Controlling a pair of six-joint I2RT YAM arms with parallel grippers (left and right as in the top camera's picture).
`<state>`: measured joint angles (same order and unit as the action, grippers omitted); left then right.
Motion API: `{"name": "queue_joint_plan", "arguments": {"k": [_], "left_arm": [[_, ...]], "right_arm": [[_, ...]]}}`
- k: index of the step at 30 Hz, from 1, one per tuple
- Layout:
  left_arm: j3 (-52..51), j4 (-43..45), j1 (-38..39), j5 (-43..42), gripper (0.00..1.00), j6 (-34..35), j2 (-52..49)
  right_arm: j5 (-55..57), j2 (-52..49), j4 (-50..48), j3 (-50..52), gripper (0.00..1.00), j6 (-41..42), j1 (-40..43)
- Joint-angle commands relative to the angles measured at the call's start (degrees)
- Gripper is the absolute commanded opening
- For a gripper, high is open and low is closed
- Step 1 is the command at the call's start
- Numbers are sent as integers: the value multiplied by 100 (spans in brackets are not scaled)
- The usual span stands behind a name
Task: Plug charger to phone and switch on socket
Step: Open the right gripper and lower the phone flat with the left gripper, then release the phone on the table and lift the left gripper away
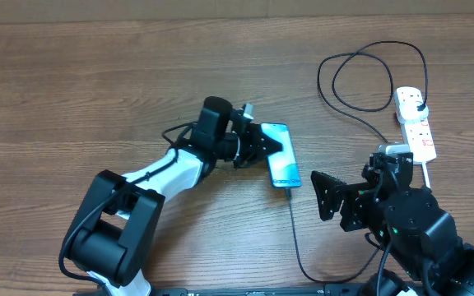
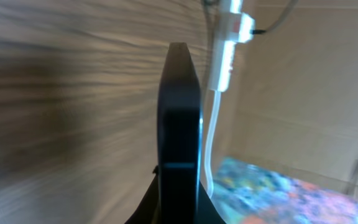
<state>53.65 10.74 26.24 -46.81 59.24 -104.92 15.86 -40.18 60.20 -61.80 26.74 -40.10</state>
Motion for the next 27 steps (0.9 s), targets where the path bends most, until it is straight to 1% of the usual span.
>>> {"name": "queue_joint_plan", "arguments": {"k": [1,2,6,10,14,18,21,23,27], "left_arm": [[258,-542,-564,79,4,-1495,79],[258,-981,-815,74,4,-1899,79],[258,-1880,-1362,68,4,-2702,79],[258,-2223,-1823,68,4,-3209,79],[258,-2487,-1923,66,4,-3906,79],[260,-2835,-1786,59,7,-4649,79],[262,-2918,-1744,-87,10,-4905,79],[262,-2957,-1738,-4,13,-4955,79],[262,-2957,-1731,199,17,-4957,79]], "right_arm": [[208,-42,96,-127,100,4,35],[208,-44,109,-127,100,4,35],[210,-44,66,-127,100,26,35],[208,-44,-31,-127,100,26,35],[210,-44,-168,-127,100,26,35],[210,-76,-273,-127,100,28,35],[210,-160,-278,-127,100,170,35],[210,-260,-284,-127,100,310,35],[153,-507,-284,-127,100,522,35]]}}
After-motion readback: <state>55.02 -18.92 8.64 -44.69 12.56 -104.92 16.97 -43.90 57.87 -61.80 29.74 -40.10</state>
